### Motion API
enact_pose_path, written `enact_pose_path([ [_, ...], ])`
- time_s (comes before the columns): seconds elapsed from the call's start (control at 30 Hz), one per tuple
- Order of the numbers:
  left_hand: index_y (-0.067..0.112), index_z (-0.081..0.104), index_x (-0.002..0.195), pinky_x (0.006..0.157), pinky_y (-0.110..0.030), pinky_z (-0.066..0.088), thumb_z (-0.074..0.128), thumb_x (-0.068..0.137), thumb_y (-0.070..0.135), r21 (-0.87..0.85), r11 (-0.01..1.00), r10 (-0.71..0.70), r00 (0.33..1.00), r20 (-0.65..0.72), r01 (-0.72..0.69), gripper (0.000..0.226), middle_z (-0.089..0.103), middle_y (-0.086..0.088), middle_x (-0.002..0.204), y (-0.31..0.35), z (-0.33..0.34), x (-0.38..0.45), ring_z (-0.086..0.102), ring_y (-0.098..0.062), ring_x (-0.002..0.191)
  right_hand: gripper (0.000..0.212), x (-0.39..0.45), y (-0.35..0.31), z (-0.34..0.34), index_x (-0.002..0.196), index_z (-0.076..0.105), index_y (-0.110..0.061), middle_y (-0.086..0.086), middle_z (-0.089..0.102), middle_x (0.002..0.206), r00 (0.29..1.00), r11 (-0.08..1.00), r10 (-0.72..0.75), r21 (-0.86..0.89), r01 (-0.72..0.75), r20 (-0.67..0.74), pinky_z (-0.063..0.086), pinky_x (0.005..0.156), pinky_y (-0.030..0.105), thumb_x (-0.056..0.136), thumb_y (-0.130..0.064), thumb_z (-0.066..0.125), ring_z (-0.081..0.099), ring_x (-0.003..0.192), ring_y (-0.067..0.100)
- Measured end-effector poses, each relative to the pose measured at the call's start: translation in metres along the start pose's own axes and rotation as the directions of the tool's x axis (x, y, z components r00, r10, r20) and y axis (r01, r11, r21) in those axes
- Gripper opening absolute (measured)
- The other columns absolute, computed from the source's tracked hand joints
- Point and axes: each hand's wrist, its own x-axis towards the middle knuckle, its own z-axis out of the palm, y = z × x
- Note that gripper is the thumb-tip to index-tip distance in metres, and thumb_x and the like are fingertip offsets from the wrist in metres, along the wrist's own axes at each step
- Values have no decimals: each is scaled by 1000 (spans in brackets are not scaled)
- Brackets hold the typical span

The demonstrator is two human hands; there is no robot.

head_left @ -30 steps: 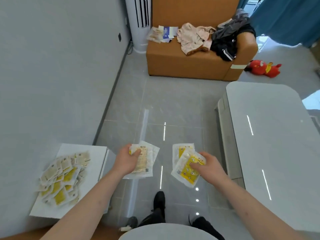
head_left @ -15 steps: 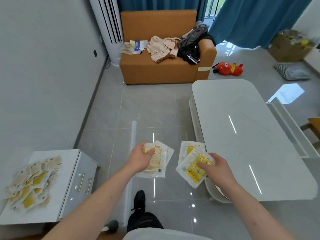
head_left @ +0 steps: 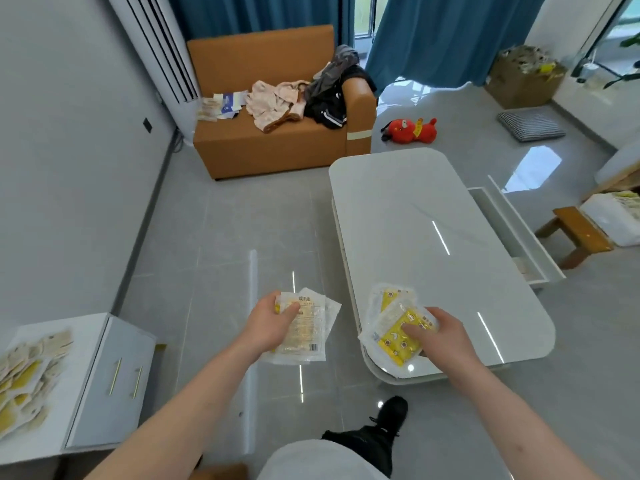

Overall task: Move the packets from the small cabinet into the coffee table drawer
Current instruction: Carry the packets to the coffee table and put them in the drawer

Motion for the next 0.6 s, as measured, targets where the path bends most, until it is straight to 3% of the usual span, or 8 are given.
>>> enact_pose_path([
  [0.1,25,63,108,67,-38,61,60,99,32,-45,999,-24,998,55,27,12,73,5,96,34,45,29,71,-14,85,19,21,0,-41,98,68,-28,0,77,91,1000,1000,2,14,-2,-27,62,82,49,86,-15,75,75,85,20],
  [0.23,21,61,116,58,-29,53,60,98,37,-31,999,-15,991,132,19,24,72,1,104,88,117,63,69,-14,83,19,46,-1,-109,95,69,-29,0,77,88,995,1000,23,5,-23,-96,62,81,49,86,-14,76,76,81,20],
  [0.33,24,55,134,88,-42,59,60,83,63,-5,1000,-6,978,210,7,65,65,1,131,129,172,85,67,-19,108,20,64,1,-163,97,68,-29,-1,78,86,989,999,47,-3,-48,-138,62,81,48,86,-15,76,76,80,20],
  [0.4,21,43,148,104,-43,50,60,86,60,44,999,19,968,249,-31,76,51,2,146,162,210,95,57,-22,126,19,80,5,-202,96,68,-29,0,77,86,980,998,59,4,-59,-188,62,79,46,85,-16,76,75,80,21],
  [0.47,20,43,148,103,-40,49,58,88,57,84,993,57,959,277,-84,72,51,3,144,187,236,101,55,-22,127,20,93,9,-229,98,69,-27,3,77,87,971,997,75,39,-68,-225,61,74,41,85,-14,77,75,81,23],
  [0.6,22,53,136,100,-45,53,51,68,72,110,987,73,941,330,-115,84,64,1,129,224,297,115,63,-20,114,21,117,24,-287,102,71,-24,2,78,85,965,994,92,78,-75,-244,61,74,41,84,-15,78,75,81,24],
])
